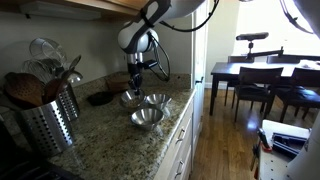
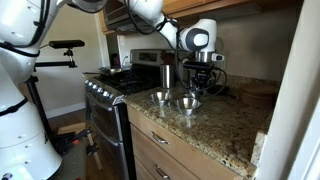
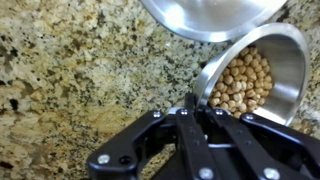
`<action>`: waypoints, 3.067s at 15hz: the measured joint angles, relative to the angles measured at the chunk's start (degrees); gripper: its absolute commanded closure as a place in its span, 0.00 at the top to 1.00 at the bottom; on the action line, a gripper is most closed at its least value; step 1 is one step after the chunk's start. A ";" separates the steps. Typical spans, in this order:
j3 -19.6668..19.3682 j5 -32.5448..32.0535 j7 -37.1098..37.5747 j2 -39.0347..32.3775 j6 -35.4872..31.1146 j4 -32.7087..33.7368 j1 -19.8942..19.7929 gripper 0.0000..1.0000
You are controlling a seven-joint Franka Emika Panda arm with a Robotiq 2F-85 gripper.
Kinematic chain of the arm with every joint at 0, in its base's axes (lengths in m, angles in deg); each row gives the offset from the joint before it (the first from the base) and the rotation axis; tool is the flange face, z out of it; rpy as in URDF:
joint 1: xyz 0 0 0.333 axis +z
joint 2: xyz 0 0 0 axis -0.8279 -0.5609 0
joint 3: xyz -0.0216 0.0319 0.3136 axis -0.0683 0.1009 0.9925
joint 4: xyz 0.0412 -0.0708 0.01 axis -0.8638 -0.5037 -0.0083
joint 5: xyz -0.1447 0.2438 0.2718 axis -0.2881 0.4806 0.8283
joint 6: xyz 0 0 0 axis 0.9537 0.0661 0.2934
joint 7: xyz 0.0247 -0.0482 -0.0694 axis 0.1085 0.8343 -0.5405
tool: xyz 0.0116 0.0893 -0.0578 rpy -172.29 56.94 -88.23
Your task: Pour the contents of the middle bowl into the left bowl
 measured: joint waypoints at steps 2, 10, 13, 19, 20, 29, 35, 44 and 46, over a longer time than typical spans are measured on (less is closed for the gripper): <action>0.05 0.23 0.00 0.68 -0.01 -0.55 -0.15 0.08; 0.27 0.37 0.00 7.94 -0.09 -5.87 -0.41 0.07; 0.63 0.36 0.00 12.49 -0.10 -9.72 -0.33 0.08; 1.05 -0.44 0.68 21.69 -0.10 -19.14 0.93 0.08; 1.06 -1.00 1.31 22.94 -0.10 -20.74 1.38 0.08; 1.30 -10.86 11.16 29.09 -0.07 -31.47 6.55 0.08; 1.35 -18.61 17.95 30.48 0.11 -33.75 7.85 0.08; 3.17 -29.98 28.17 31.38 5.04 -34.05 10.67 0.08; 4.17 -31.40 29.54 31.39 6.55 -34.06 11.75 0.08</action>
